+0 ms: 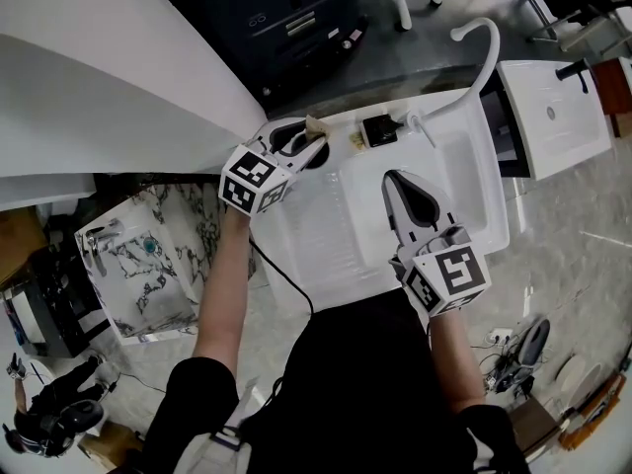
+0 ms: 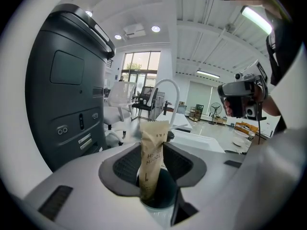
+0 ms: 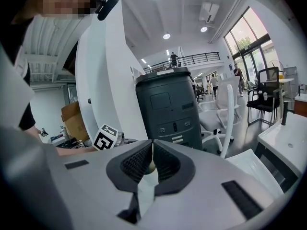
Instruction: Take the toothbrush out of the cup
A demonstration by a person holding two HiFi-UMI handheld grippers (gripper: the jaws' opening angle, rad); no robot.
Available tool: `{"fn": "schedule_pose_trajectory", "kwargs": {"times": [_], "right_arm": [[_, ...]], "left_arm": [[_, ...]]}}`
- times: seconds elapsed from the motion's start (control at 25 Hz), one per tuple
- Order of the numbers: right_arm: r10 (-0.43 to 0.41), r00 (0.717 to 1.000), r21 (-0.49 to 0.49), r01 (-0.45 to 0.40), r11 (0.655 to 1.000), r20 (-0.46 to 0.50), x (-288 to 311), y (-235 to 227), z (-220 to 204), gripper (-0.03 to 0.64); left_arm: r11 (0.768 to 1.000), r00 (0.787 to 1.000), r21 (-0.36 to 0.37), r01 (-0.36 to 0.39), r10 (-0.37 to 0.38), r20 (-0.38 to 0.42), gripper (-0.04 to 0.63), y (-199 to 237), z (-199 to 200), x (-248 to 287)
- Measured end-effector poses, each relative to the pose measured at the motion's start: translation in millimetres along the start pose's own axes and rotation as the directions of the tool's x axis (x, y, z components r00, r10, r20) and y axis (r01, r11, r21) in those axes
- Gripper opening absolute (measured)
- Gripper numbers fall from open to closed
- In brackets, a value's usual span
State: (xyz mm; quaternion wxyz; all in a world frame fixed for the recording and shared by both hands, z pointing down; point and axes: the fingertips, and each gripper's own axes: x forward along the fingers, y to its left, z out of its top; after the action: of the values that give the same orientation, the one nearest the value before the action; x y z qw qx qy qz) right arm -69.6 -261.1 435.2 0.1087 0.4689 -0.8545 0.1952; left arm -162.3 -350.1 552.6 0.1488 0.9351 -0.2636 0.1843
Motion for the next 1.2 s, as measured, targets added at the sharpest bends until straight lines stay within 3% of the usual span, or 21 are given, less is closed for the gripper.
{"fn": "schedule_pose_trajectory", "kwargs": {"times": [0.68, 1.0, 1.2], "right_arm": [[0.01, 0.999, 0.0, -0.01, 1.0, 0.04, -21, 7, 7, 0.032], [0.02, 0.998, -0.004, -0.02, 1.0, 0.066, -35, 14, 11, 0.032], [0.035, 0.995, 0.007, -0.036, 0.999, 0.096, -46, 13, 15, 0.032]], "left_arm": [[0.997, 0.998, 0.047, -0.054, 0.054, 0.019, 0.063, -14, 5, -15], [0.993, 0.992, 0.061, -0.098, 0.092, 0.082, 0.058, -22, 21, -33], [0.983, 0.977, 0.073, -0.166, 0.154, 0.15, 0.057, -24, 41, -48]]}}
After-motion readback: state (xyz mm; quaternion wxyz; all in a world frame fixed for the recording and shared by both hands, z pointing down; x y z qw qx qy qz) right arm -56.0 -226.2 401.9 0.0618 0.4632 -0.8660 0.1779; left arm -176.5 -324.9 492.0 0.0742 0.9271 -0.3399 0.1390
